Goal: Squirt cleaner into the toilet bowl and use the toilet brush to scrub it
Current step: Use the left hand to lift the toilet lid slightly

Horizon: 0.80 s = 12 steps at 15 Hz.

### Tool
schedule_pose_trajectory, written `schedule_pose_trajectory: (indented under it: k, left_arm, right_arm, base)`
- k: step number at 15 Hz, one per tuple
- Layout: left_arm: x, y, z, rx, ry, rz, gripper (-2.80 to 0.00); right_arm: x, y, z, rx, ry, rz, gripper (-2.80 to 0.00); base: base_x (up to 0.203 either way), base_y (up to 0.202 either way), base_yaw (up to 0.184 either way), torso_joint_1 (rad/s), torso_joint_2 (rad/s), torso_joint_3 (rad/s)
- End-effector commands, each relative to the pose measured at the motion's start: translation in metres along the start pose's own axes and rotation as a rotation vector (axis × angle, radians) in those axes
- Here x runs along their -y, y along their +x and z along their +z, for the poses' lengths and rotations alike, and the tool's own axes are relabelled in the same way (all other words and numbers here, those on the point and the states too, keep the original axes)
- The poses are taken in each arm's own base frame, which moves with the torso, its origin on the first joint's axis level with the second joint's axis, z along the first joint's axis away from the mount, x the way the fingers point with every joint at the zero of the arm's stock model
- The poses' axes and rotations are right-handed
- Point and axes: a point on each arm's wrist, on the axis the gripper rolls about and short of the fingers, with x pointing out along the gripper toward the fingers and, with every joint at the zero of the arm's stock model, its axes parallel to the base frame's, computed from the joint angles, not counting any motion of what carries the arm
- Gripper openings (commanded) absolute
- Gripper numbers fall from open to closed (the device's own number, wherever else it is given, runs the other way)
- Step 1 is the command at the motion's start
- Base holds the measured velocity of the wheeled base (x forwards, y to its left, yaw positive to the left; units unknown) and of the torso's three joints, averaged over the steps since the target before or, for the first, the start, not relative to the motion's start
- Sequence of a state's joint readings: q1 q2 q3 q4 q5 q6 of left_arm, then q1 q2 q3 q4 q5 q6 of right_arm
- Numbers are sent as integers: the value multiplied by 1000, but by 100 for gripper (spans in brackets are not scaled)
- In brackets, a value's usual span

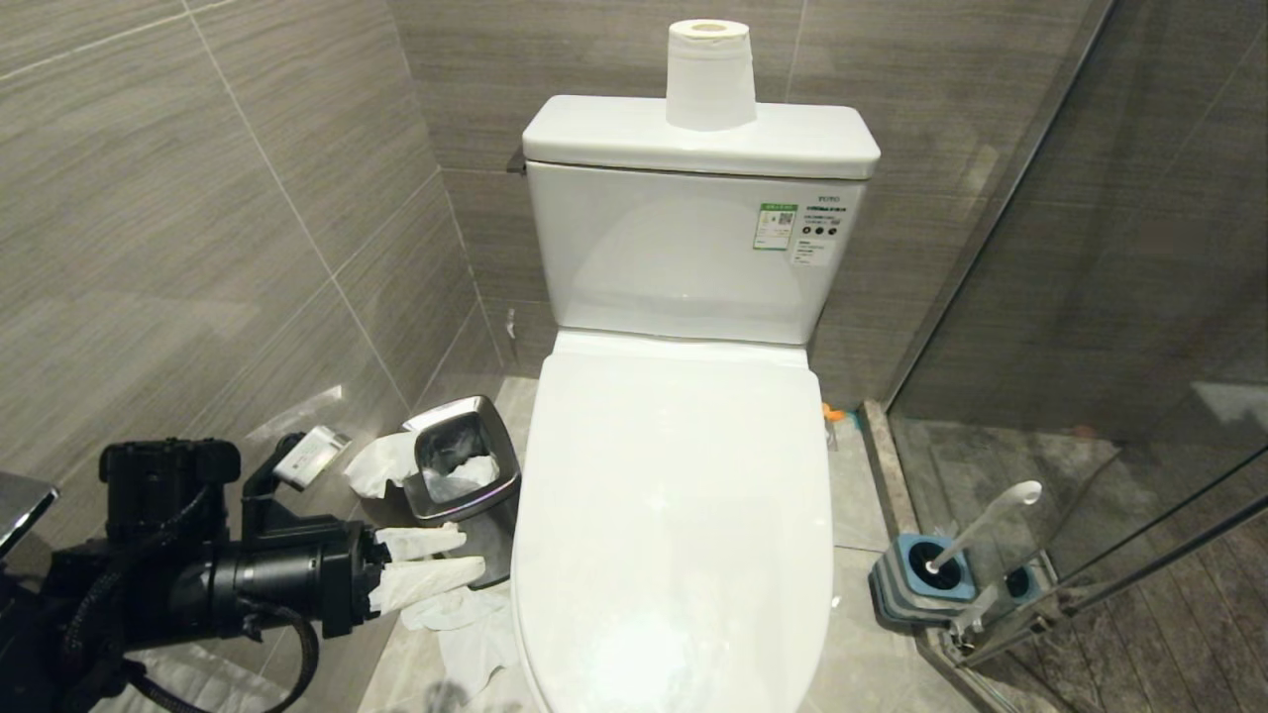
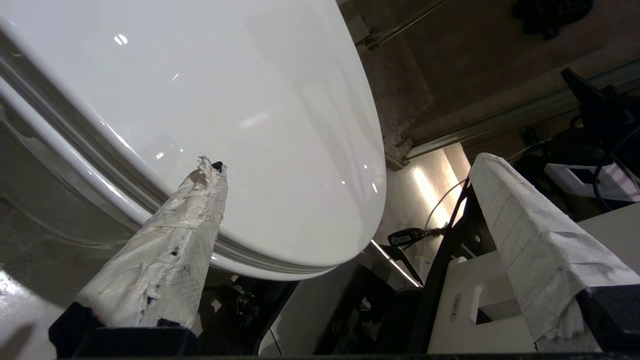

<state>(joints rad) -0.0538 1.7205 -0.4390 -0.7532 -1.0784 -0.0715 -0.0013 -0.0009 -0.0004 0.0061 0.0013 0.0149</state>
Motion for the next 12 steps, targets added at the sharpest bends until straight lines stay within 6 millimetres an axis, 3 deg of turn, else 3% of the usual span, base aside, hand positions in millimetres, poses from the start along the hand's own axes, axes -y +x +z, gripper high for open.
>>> schedule_pose_trajectory:
  k: [1, 6, 12]
  left_arm:
    - [3, -1, 1, 5, 11, -2, 0]
    - [14, -9, -9, 4, 4, 26, 0]
    - [10, -7, -12, -6, -7, 68, 0]
  right_arm:
    - [0, 0, 0, -1, 0, 0, -280]
    - [0, 0, 0, 0, 0, 0, -280]
    - [0, 0, 0, 0, 0, 0, -280]
  base:
    - [0, 0, 0, 0, 0, 0]
    - [0, 0, 0, 0, 0, 0]
    - [0, 0, 0, 0, 0, 0]
